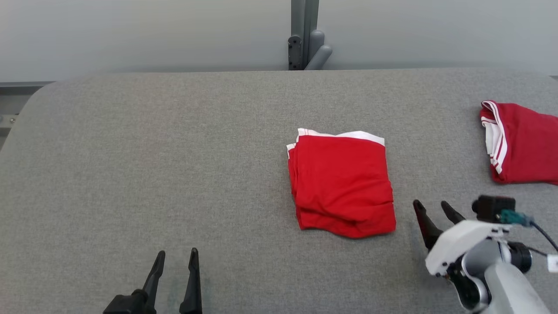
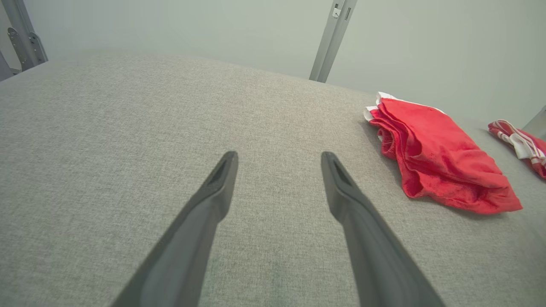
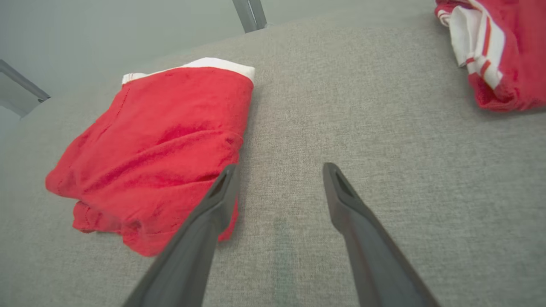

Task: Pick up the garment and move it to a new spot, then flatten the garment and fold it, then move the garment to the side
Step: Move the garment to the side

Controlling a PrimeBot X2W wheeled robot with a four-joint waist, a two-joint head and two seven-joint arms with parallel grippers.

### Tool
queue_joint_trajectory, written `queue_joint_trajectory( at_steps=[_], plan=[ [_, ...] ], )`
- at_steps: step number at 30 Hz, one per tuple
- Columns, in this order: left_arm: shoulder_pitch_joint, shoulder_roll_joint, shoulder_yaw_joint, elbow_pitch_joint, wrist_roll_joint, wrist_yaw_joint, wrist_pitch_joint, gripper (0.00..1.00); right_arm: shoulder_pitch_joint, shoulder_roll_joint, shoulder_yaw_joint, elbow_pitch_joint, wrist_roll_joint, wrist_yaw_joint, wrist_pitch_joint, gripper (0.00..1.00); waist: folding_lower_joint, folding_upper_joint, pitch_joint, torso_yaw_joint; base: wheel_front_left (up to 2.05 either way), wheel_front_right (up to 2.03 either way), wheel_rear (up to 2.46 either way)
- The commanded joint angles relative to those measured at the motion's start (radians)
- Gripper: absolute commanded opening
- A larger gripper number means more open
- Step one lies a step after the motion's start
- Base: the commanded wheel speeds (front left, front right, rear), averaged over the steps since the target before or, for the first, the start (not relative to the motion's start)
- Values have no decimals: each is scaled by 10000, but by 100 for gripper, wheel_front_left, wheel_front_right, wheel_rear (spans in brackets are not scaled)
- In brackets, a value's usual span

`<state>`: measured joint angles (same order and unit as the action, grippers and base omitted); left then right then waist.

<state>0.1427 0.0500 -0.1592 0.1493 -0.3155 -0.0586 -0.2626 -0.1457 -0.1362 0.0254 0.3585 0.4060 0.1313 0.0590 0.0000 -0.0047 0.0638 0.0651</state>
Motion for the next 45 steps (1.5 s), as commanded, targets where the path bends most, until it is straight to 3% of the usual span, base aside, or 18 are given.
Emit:
queue_joint_trajectory(
  at_steps=[1, 7, 16, 17, 18, 19, 24, 29, 36, 41, 45],
  plan=[
    [-193, 15, -33, -7, -27, 62, -26, 100, -296, -35, 135, 141, 67, -10, 373, 100, 0, 47, 164, -4, 0, 0, 0],
    [-445, 16, -232, 89, 112, 17, -26, 100, -2311, 334, 130, 1846, 515, -9, 2031, 100, 0, 47, 438, 147, 0, 0, 0],
    [-646, 16, -315, 153, 243, 14, -26, 100, -3730, 700, 615, 4123, 763, -7, 2003, 100, 0, 47, 557, 400, 0, 0, 0],
    [-633, 16, -316, 158, 238, 19, -26, 100, -3814, 730, 745, 4280, 810, -7, 1933, 84, 0, 47, 564, 384, 0, 0, 0],
    [-624, 16, -319, 158, 248, 17, -26, 100, -3907, 752, 883, 4392, 859, -7, 1804, 22, 0, 47, 575, 365, 0, 0, 0],
    [-614, 16, -319, 155, 254, 20, -26, 100, -3980, 758, 1034, 4483, 886, -7, 1655, 0, 0, 47, 586, 331, 0, 0, 0],
    [-578, 15, -251, 68, 251, 55, -26, 100, -4477, 221, 1759, 4533, 888, -9, 1107, 0, 0, 47, 629, -34, 0, 0, 0],
    [-563, 16, -193, 11, 299, 46, -26, 100, -5082, -688, 2319, 4200, 921, -9, 1355, 0, 0, 47, 715, -464, 0, 0, 0],
    [-964, 16, -307, -16, 340, -60, -25, 100, -6376, -2977, 2716, 3345, 885, -9, 2791, 0, 0, 47, 1161, -948, 0, 0, 0],
    [-1278, 18, -469, -28, 310, -105, -26, 100, -6927, -4091, 2420, 3353, 602, -9, 3577, 0, 0, 47, 1517, -933, 0, 0, 0],
    [-1419, 18, -621, 43, 360, -141, -26, 100, -7118, -4840, 2323, 3765, -357, -10, 3638, 0, 0, 47, 1768, -837, 0, 0, 0]
  ],
)
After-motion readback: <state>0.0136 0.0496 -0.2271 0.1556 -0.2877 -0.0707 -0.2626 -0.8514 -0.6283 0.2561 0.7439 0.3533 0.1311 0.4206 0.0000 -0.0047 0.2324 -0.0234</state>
